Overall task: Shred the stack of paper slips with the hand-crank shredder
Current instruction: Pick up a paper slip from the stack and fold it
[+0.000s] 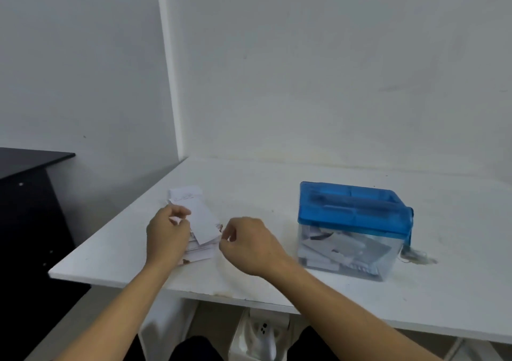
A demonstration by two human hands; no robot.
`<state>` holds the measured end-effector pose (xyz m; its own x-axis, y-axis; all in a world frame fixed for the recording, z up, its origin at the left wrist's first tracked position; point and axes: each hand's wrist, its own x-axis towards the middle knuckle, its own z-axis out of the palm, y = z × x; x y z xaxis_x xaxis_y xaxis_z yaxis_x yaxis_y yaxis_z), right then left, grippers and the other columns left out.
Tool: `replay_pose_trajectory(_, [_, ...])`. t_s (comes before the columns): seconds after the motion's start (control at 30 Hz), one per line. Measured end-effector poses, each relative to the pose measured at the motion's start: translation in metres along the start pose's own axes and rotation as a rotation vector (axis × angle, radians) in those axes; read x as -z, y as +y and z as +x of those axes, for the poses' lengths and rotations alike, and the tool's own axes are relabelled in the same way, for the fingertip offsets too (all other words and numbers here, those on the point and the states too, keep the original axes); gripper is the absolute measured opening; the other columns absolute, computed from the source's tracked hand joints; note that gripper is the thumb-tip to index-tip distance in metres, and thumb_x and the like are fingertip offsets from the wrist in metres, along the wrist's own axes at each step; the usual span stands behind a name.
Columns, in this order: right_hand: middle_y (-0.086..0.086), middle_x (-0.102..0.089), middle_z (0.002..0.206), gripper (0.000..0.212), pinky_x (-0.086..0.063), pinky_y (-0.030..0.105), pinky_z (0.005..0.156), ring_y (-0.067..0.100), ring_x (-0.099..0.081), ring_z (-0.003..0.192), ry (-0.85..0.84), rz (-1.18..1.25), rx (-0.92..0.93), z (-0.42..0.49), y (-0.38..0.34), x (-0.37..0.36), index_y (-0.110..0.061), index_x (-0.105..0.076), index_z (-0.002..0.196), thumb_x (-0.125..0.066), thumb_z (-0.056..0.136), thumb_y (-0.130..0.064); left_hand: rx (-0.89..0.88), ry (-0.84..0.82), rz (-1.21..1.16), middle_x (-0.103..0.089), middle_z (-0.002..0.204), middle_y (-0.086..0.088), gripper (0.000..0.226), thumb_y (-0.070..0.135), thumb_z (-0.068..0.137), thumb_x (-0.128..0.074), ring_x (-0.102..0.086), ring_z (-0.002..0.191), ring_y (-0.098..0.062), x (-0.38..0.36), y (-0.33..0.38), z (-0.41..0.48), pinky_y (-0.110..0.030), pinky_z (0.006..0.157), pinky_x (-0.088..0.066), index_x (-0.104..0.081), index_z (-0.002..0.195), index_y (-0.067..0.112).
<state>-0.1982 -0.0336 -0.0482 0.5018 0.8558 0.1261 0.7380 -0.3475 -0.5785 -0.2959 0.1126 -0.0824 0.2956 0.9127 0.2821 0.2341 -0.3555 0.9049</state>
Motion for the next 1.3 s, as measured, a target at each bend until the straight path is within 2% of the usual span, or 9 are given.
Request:
replay_pose_trajectory(0.1, [-0.002,-0.055,0.126,0.035,-0.049,0.032,0.085,0.018,-0.056,0.11,0.058,0.063,-0.081,0.026,0.011,-0.028,-0.022,-0.055,0.124,-0.056,0.096,-0.043,-0.015,0.007,0.194,-0.057,0.122,-0.009,0.019,0.011,0.094,-0.058,-0.051,0.116,-0.031,-0.001,-0.018,0.002,-0.038,0.086,-0.046,-0.061,0.111,0.017])
replay_pose_trajectory(0.17, [-0.002,-0.05,0.132,0.049,-0.048,0.037,0.094,0.02,-0.05,0.121,0.104,0.087,-0.118,0.041,0.012,-0.042,-0.023,-0.049,0.131,-0.056,0.093,-0.053,-0.023,-0.04,0.382,-0.054,0.132,-0.007,0.028,0.024,0.096,-0.059,-0.044,0.125,-0.031,-0.005,-0.019,0.003,-0.045,0.098,-0.04,-0.058,0.124,0.019])
replay_pose_trajectory(0.27, [-0.002,-0.051,0.134,0.066,-0.041,0.039,0.104,0.021,-0.045,0.126,0.123,0.042,-0.169,0.056,0.01,-0.058,-0.024,-0.048,0.135,-0.055,0.086,-0.068,-0.057,-0.114,0.567,-0.05,0.143,-0.002,0.035,0.035,0.1,-0.054,-0.042,0.131,-0.027,-0.01,-0.018,0.0,-0.044,0.106,-0.036,-0.055,0.133,0.023])
replay_pose_trajectory(0.33, [-0.003,-0.054,0.131,0.068,-0.04,0.038,0.103,0.021,-0.046,0.124,0.14,0.001,-0.18,0.06,0.01,-0.063,-0.024,-0.05,0.132,-0.056,0.084,-0.071,-0.072,-0.13,0.582,-0.048,0.144,0.0,0.035,0.034,0.102,-0.051,-0.041,0.132,-0.026,-0.009,-0.019,0.0,-0.042,0.106,-0.036,-0.054,0.135,0.024])
replay_pose_trajectory(0.53, [-0.001,-0.058,0.126,0.049,-0.04,0.036,0.099,0.023,-0.049,0.12,0.183,0.01,-0.184,0.059,0.013,-0.064,-0.025,-0.049,0.13,-0.061,0.091,-0.052,-0.075,-0.145,0.627,-0.045,0.148,0.0,0.038,0.03,0.103,-0.048,-0.039,0.135,-0.025,-0.011,-0.02,0.0,-0.042,0.108,-0.035,-0.048,0.141,0.023])
replay_pose_trajectory(0.7, [-0.007,-0.063,0.108,0.026,-0.044,0.035,0.098,0.018,-0.057,0.11,0.187,0.119,-0.183,0.057,0.015,-0.063,-0.03,-0.052,0.114,-0.061,0.091,-0.041,-0.061,-0.149,0.625,-0.045,0.149,-0.001,0.043,0.029,0.103,-0.048,-0.038,0.135,-0.026,-0.009,-0.022,0.002,-0.044,0.108,-0.034,-0.044,0.145,0.022])
replay_pose_trajectory(0.93, [-0.006,-0.055,0.131,0.066,-0.036,0.036,0.105,0.019,-0.048,0.125,0.144,0.005,-0.146,0.059,0.012,-0.067,-0.029,-0.049,0.134,-0.065,0.08,-0.063,-0.07,-0.161,0.603,-0.045,0.151,-0.001,0.045,0.024,0.105,-0.043,-0.038,0.136,-0.026,-0.008,-0.02,0.001,-0.044,0.108,-0.034,-0.04,0.15,0.022])
replay_pose_trajectory(1.1, [-0.004,-0.058,0.132,0.059,-0.034,0.037,0.105,0.02,-0.047,0.125,0.129,0.007,-0.148,0.061,0.014,-0.065,-0.026,-0.053,0.133,-0.064,0.086,-0.059,-0.083,-0.147,0.56,-0.05,0.146,0.0,0.043,0.023,0.104,-0.046,-0.04,0.132,-0.026,-0.009,-0.022,0.003,-0.043,0.106,-0.035,-0.044,0.147,0.023])
replay_pose_trajectory(1.3, [-0.003,-0.063,0.118,0.047,-0.039,0.039,0.102,0.023,-0.055,0.116,0.128,0.028,-0.156,0.061,0.014,-0.064,-0.021,-0.059,0.12,-0.053,0.091,-0.057,-0.096,-0.083,0.395,-0.066,0.114,0.009,0.047,0.015,0.098,-0.059,-0.047,0.114,-0.02,-0.007,-0.026,0.004,-0.039,0.098,-0.039,-0.051,0.142,0.027])
